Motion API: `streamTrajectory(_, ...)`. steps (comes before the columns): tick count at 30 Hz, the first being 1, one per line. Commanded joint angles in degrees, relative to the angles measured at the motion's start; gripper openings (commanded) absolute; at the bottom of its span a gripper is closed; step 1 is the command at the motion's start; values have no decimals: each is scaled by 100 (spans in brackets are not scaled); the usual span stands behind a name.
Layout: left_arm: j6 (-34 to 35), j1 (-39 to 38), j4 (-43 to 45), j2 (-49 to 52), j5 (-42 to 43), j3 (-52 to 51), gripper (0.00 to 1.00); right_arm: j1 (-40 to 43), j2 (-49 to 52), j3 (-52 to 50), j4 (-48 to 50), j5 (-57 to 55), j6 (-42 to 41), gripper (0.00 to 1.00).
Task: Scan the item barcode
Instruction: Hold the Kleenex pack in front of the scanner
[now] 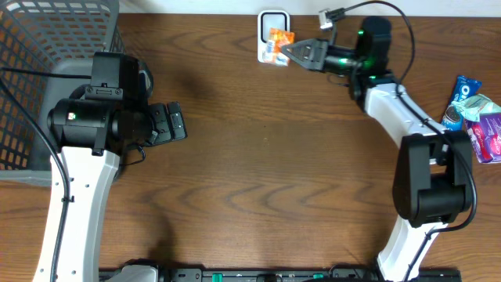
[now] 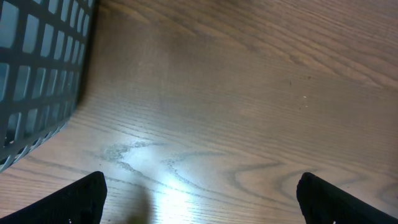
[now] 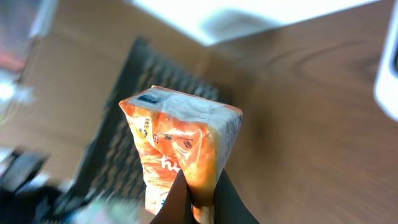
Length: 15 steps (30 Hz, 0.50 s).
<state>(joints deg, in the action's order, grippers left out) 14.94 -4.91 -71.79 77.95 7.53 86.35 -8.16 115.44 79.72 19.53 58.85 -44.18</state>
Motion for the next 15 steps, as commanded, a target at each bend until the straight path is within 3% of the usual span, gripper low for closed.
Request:
streamTrajectory(1, -74, 13, -17, -9, -33, 114, 98, -221, -144, 188, -203, -2264, 275, 1)
streamTrajectory(9, -74, 13, -17, -9, -33, 114, 98, -1082, -144, 1399, -2824, -6966, 2511, 1)
streamTrajectory(12, -76, 13, -17, -9, -33, 114, 98, -1412, -142, 1648, -2778, -8367, 3534, 1)
streamTrajectory(15, -74, 13, -17, -9, -33, 114, 98, -1572, -92, 1692, -2253, -9018, 4546, 1)
